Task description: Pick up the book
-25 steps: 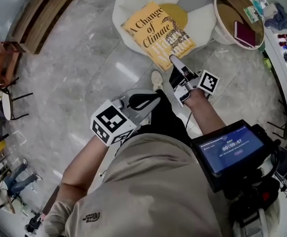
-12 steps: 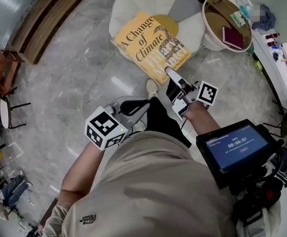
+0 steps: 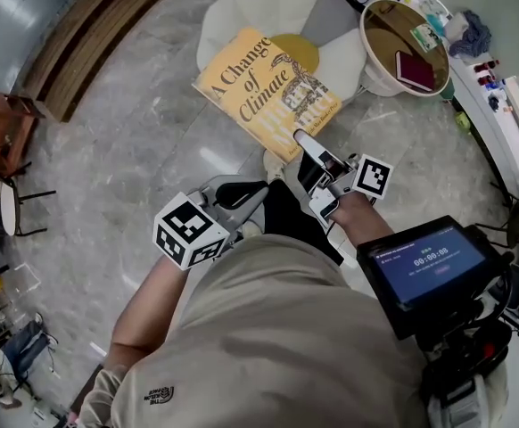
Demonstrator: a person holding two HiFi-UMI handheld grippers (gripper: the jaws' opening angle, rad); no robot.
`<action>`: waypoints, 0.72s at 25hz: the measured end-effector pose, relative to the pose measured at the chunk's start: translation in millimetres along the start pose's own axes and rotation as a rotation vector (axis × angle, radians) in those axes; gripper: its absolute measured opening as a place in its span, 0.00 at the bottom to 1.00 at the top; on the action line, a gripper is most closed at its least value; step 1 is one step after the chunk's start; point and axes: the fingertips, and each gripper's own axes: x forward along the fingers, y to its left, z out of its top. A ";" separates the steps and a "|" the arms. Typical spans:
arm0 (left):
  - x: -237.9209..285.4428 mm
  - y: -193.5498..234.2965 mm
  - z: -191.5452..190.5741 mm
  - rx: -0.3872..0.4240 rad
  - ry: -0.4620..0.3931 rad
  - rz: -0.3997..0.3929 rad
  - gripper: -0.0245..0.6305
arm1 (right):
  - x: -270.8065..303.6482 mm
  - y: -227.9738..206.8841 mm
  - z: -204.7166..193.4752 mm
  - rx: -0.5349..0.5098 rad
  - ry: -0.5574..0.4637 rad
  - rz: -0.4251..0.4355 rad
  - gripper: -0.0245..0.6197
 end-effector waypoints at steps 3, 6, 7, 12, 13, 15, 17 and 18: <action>1.6 0.8 1.4 -0.006 -0.003 0.001 0.05 | -1.0 2.8 0.5 -0.007 0.007 0.002 0.27; 3.4 1.8 0.7 -0.009 -0.002 0.000 0.05 | -1.3 5.1 0.9 -0.009 0.010 0.004 0.27; 3.9 2.3 -0.7 -0.009 -0.001 -0.001 0.05 | -1.4 5.2 0.5 -0.010 0.010 0.005 0.27; 4.7 6.4 -2.9 -0.010 -0.001 -0.004 0.05 | -0.8 4.5 0.4 -0.011 0.004 0.007 0.27; 4.8 6.7 -3.3 -0.010 0.000 -0.004 0.05 | -1.1 4.2 0.2 -0.011 0.002 0.007 0.27; 5.4 7.7 -3.8 -0.006 0.001 -0.003 0.05 | -1.3 3.6 0.5 -0.014 -0.001 0.009 0.27; 6.1 8.4 -3.8 -0.004 0.002 -0.002 0.05 | -1.4 3.8 0.7 -0.018 -0.002 0.014 0.27; 6.3 8.1 -3.5 -0.004 0.002 -0.001 0.05 | -1.7 4.1 0.6 -0.018 -0.001 0.015 0.27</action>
